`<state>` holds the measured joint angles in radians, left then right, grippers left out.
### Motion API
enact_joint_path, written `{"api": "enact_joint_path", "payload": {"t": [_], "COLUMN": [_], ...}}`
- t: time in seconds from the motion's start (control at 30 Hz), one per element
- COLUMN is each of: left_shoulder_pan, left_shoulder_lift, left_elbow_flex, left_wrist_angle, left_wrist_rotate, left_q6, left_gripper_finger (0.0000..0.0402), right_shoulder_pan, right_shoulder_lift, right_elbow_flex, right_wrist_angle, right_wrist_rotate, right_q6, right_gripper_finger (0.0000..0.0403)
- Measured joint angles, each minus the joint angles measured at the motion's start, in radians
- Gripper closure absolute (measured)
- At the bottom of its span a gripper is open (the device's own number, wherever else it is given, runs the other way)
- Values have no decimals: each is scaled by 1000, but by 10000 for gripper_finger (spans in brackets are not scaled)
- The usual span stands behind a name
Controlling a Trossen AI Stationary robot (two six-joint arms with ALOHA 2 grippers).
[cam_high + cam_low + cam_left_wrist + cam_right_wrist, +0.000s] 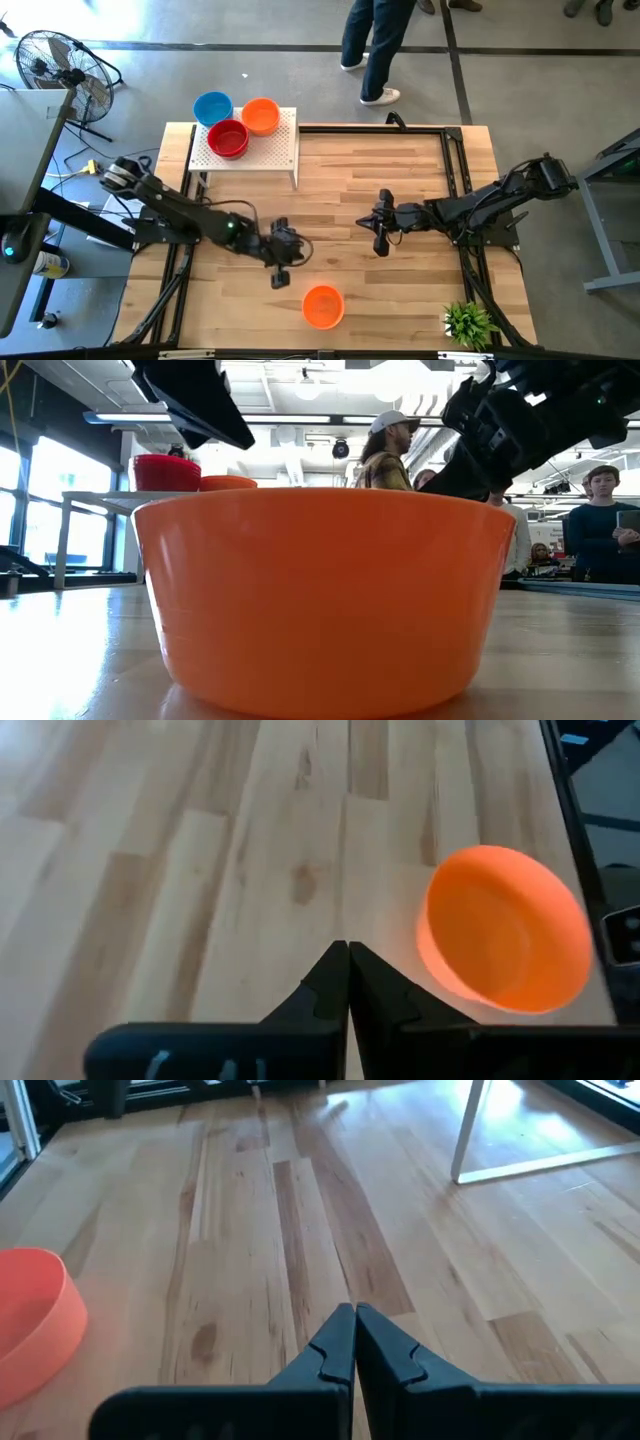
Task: Pick & Place Mini bowls
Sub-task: Stack the orange bowl on top of the orange bowl on the shelf
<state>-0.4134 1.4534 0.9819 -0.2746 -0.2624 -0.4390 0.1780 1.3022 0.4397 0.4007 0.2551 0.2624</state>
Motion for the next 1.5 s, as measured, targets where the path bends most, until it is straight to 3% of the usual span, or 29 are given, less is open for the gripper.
{"api": "enact_joint_path", "payload": {"t": [0.17, 0.33, 0.5, 0.7, 1.07, 1.17, 1.33, 1.5], "left_shoulder_pan": [-35, -68, -65, -57, -58, -58, -50, -9], "left_shoulder_lift": [116, 237, 354, 418, 481, 484, 483, 421], "left_elbow_flex": [112, 259, 371, 395, 394, 394, 394, 394], "left_wrist_angle": [-110, -231, -257, -247, -246, -250, -279, -461], "left_wrist_rotate": [8, 25, 118, 163, 208, 213, 174, 101], "left_q6": [-122, -194, -228, -271, -355, -356, -347, -343], "left_gripper_finger": [376, 313, 256, 243, 254, 288, 380, 391], "right_shoulder_pan": [0, 0, 0, 0, 0, 0, 0, 0], "right_shoulder_lift": [0, 0, 0, 0, 0, 0, 0, 0], "right_elbow_flex": [0, 0, 0, 0, 0, 0, 0, 0], "right_wrist_angle": [-2, -12, -16, -16, -6, -7, -7, -10], "right_wrist_rotate": [-2, -3, -4, -19, -19, -19, -19, -19], "right_q6": [-15, -28, -43, -43, -38, -37, -36, -37], "right_gripper_finger": [403, 403, 403, 403, 403, 403, 403, 403]}}
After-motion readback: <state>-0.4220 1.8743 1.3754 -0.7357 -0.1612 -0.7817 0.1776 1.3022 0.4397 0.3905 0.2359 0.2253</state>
